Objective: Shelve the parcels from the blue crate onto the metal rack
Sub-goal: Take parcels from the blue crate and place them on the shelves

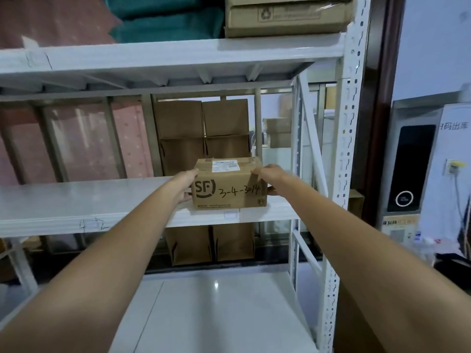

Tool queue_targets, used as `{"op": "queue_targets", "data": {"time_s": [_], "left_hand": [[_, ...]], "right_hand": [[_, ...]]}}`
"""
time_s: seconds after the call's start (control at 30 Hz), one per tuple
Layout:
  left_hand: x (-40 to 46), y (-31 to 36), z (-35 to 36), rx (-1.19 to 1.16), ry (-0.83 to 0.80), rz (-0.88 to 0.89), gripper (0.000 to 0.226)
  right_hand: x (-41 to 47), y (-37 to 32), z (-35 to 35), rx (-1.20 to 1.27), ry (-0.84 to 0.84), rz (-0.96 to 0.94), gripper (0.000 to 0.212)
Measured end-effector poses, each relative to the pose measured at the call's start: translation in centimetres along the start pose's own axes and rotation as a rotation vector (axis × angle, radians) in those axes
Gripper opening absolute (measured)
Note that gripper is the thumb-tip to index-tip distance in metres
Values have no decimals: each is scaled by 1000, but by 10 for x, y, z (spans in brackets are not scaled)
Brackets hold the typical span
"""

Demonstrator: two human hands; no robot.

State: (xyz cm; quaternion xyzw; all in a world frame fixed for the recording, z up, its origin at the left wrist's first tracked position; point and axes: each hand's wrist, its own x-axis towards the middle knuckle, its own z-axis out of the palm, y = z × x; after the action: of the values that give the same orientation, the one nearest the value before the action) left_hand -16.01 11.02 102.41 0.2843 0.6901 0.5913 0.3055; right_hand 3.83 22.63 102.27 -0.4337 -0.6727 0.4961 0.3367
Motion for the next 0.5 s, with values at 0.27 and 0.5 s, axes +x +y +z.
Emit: {"op": "queue_targets", "data": {"time_s": [0.27,0.5], "left_hand": [[31,-13,2,-24,-31,-14,34],[18,-20,4,-63,39,-9,41]], "right_hand": [[23,11,16,-47,65,-3,57],[11,17,14,-75,90,3,77]]}}
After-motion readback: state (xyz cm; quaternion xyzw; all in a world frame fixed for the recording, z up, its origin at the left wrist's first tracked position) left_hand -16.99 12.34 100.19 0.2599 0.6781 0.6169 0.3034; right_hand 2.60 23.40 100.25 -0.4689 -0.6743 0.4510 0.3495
